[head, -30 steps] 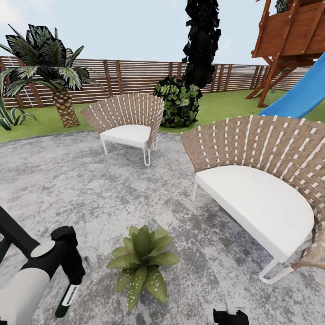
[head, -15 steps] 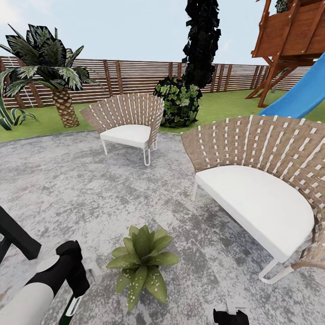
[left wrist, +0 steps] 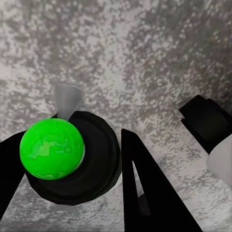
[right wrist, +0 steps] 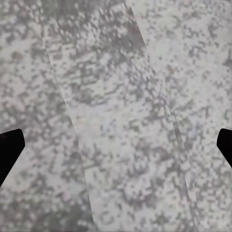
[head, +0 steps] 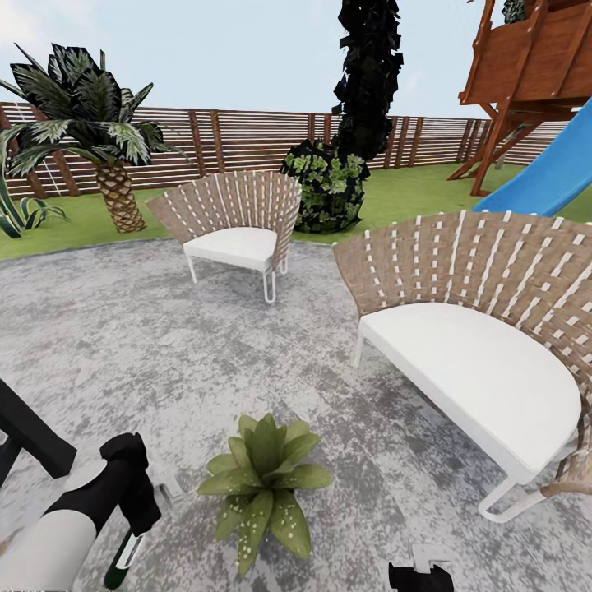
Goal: Pick up the pesticide atomizer in the garden and spray insectifuge to fully cover both potted plants in the garden.
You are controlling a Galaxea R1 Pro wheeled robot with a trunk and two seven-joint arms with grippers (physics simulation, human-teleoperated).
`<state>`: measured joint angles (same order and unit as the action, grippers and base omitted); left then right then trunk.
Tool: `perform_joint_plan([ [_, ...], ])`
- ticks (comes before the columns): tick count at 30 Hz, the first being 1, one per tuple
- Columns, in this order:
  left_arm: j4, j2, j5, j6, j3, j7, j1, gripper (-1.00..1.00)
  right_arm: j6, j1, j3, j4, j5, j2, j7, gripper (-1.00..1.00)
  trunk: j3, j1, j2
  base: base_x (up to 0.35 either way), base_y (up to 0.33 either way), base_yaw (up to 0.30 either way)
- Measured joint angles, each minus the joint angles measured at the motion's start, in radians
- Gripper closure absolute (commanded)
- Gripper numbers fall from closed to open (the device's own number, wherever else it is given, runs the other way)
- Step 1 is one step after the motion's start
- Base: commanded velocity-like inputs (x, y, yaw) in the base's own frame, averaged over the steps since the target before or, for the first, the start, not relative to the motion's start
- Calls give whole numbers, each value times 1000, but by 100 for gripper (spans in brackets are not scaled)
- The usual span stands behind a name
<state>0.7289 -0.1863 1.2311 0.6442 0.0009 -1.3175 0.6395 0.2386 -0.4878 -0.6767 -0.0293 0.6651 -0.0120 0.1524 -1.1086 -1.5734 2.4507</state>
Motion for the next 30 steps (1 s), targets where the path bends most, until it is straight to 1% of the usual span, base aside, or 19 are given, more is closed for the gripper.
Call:
perform_joint_plan([
  [7,-6,-2,36,0,-3,-1,-7,100,0,0,0,0,0,0,0,-100,0,0,0,0,0,0],
  [11,-7,-4,40,3,-2,-1,-5,100,0,0,0,0,0,0,0,-100,0,0,0,0,0,0],
  [15,5,-3,42,32,-5,-4,2,100,0,0,0,0,0,0,0,-100,0,0,0,34,0,0],
  [16,6,-2,42,33,-5,-12,4,100,0,0,0,0,0,0,0,-100,0,0,0,12,0,0],
  [19,7,0,45,32,-9,-105,54,100,0,0,0,0,0,0,1,-100,0,0,0,5,0,0],
  [20,8,1,60,29,-10,-171,103,100,0,0,0,0,0,0,1,-100,0,0,0,1,0,0],
  [21,8,4,81,27,-10,-220,142,100,0,0,0,0,0,0,1,-100,0,0,0,0,0,0],
  [22,8,8,98,26,-10,-244,163,100,0,0,0,0,0,0,1,-100,0,0,0,0,0,0],
  [23,8,14,126,25,-10,-245,190,100,0,0,0,0,0,0,1,-100,0,0,0,0,0,0],
  [24,8,20,146,24,-11,-245,206,100,0,0,0,0,0,0,1,-100,0,0,0,0,0,0],
  [25,7,43,205,23,-14,-245,242,100,0,0,1,0,0,0,1,-100,0,0,0,0,0,0],
  [26,7,51,234,22,-24,-245,259,100,0,0,1,0,0,0,1,-100,0,0,0,0,0,0],
  [27,7,55,258,21,-43,-245,270,100,0,0,1,0,0,0,1,-100,0,0,0,0,0,0],
  [28,7,57,276,20,-76,-245,276,100,0,0,1,0,0,0,1,-100,0,0,0,0,0,0],
  [29,7,59,282,19,-95,-245,282,100,0,0,1,0,0,0,1,-100,0,0,0,0,0,0],
  [30,8,69,290,19,-126,-245,295,100,0,0,1,0,0,0,1,-100,0,0,0,0,0,0],
])
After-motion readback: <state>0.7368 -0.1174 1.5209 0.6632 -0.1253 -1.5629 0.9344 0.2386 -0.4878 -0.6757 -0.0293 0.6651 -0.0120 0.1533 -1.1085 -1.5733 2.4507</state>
